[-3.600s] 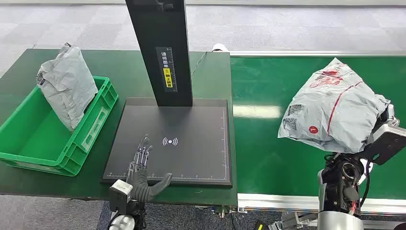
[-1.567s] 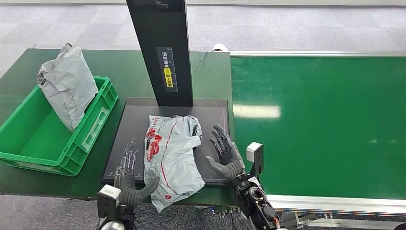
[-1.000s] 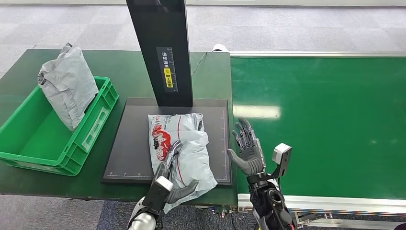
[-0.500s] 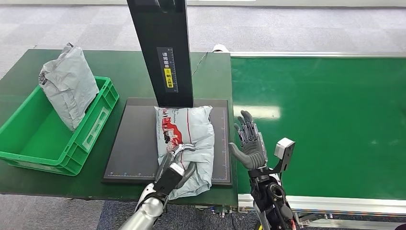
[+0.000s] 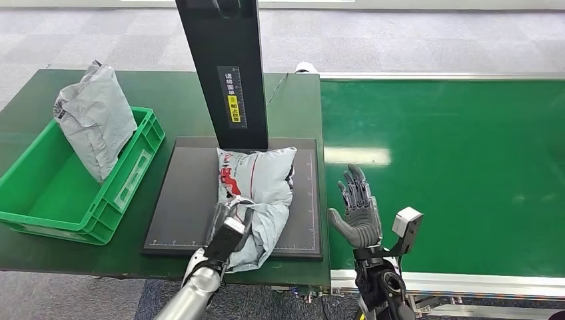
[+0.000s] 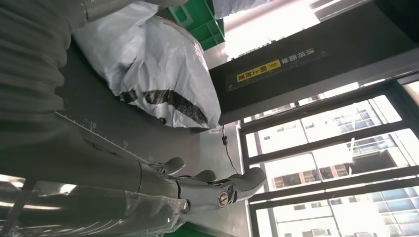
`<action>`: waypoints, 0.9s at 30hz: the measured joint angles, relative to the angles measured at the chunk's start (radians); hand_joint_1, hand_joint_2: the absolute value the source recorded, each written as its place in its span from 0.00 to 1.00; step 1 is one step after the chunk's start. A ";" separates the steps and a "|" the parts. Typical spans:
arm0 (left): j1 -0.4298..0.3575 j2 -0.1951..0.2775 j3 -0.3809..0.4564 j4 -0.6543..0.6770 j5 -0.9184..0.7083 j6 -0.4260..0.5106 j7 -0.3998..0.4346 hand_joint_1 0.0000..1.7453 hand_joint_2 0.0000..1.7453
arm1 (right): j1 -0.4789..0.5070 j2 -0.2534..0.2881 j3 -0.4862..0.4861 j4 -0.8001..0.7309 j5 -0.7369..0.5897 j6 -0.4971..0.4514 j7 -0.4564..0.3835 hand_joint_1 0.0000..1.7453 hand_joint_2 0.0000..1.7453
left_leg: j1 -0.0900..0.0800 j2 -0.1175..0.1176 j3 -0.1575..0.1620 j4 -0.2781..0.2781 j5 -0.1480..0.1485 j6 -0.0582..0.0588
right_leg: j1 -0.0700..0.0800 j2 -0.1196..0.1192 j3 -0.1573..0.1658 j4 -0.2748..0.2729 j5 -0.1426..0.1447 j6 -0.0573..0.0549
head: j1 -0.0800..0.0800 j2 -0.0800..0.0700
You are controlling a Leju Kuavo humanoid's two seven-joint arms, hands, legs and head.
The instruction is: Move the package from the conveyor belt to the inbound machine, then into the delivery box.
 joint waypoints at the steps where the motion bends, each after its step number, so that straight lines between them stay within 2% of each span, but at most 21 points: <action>1: 0.012 0.006 0.011 -0.032 0.014 0.004 -0.001 1.00 1.00 | 0.007 0.000 -0.002 -0.006 0.000 -0.001 0.000 0.00 1.00 | 0.000 0.000 0.000 0.000 0.000 0.000 | 0.000 0.000 0.000 0.000 0.000 0.000 | 0.000 0.000; 7: 0.129 0.058 0.102 -0.320 0.095 0.029 0.001 1.00 1.00 | 0.041 -0.005 -0.023 -0.037 0.001 -0.001 0.001 0.00 1.00 | 0.000 0.001 -0.003 0.000 0.000 0.000 | 0.000 0.001 -0.004 0.000 0.000 0.000 | 0.000 0.000; 13: 0.265 0.106 0.246 -0.605 0.181 0.032 0.003 1.00 1.00 | 0.077 -0.008 -0.047 -0.064 0.003 0.000 0.004 0.00 1.00 | 0.000 0.002 -0.005 -0.001 -0.001 -0.001 | 0.000 0.001 -0.006 0.000 -0.001 0.000 | 0.000 0.000; 15: 0.318 0.116 0.310 -0.698 0.231 -0.012 0.003 1.00 1.00 | 0.087 -0.010 -0.058 -0.069 0.004 0.001 0.007 0.00 1.00 | 0.000 0.004 -0.005 -0.001 -0.001 -0.001 | 0.000 0.002 -0.006 0.000 -0.001 0.000 | 0.000 0.000; 22: 0.520 0.116 0.515 -0.999 0.417 -0.306 -0.041 1.00 1.00 | 0.127 -0.023 -0.116 -0.081 0.001 0.004 0.006 0.00 1.00 | 0.000 0.004 -0.006 -0.001 -0.003 0.000 | 0.000 0.002 -0.006 0.000 -0.003 0.000 | 0.000 0.000; 27: 0.563 0.118 0.684 -1.105 0.539 -0.397 -0.004 1.00 1.00 | 0.168 -0.030 -0.154 -0.106 -0.002 0.014 0.001 0.00 1.00 | 0.000 0.004 -0.005 -0.001 -0.004 0.000 | 0.000 0.002 -0.006 0.000 -0.003 0.000 | 0.000 0.000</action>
